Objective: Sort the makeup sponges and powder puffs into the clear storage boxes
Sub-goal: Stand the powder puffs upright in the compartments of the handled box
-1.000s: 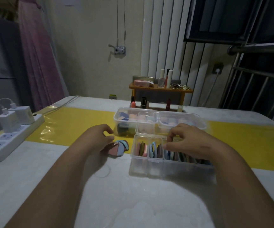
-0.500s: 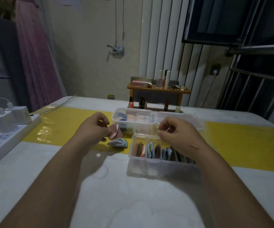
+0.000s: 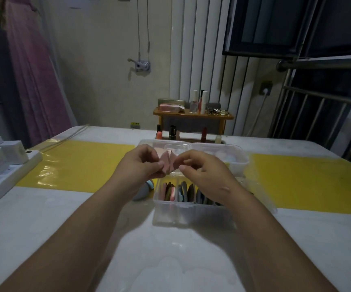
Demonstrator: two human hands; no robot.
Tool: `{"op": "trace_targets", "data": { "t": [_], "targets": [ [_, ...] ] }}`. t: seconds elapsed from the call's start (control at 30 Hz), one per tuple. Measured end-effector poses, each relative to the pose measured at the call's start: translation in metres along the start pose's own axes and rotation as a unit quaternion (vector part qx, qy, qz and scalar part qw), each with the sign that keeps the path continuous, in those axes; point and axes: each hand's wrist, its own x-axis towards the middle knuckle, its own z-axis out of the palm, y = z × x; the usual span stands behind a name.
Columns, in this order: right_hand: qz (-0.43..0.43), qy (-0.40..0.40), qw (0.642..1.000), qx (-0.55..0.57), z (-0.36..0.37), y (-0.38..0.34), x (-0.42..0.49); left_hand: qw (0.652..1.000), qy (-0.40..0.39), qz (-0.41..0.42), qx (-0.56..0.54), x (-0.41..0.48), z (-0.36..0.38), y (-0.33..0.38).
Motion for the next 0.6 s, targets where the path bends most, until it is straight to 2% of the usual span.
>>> {"op": "trace_targets", "data": {
  "t": [0.13, 0.27, 0.4, 0.6],
  "targets": [
    [-0.008, 0.037, 0.999, 0.007, -0.006, -0.002, 0.0, 0.995, -0.019, 0.009, 0.098, -0.001, 0.005, 0.008],
    [0.027, 0.079, 0.996, 0.002, -0.027, -0.002, 0.002, 0.983, -0.029, 0.02, 0.18, 0.0, 0.012, 0.008],
    [0.06, 0.116, 0.991, -0.016, -0.042, -0.001, 0.005, 0.949, -0.07, 0.031, 0.306, -0.003, 0.015, 0.007],
    [0.08, 0.114, 0.989, -0.043, -0.055, 0.002, 0.0, 0.933, -0.115, 0.015, 0.34, -0.001, 0.016, 0.018]
  ]
}}
